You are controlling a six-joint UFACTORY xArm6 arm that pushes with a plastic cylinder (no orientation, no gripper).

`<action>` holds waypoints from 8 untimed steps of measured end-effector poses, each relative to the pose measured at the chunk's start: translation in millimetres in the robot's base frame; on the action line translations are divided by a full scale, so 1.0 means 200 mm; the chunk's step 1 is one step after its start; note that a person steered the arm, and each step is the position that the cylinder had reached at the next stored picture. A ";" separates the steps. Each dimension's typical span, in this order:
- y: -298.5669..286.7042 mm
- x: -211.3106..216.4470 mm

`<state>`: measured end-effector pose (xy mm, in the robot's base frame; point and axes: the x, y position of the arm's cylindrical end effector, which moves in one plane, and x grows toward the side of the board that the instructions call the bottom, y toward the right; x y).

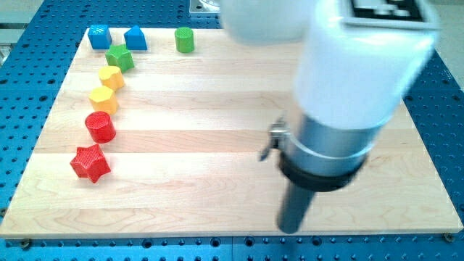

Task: Put your arm diagonally bottom left to the red star

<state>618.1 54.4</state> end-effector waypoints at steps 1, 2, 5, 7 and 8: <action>-0.26 0.00; -0.58 0.00; -0.92 0.00; -1.26 -0.06; -1.57 -0.21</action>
<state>575.8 -260.5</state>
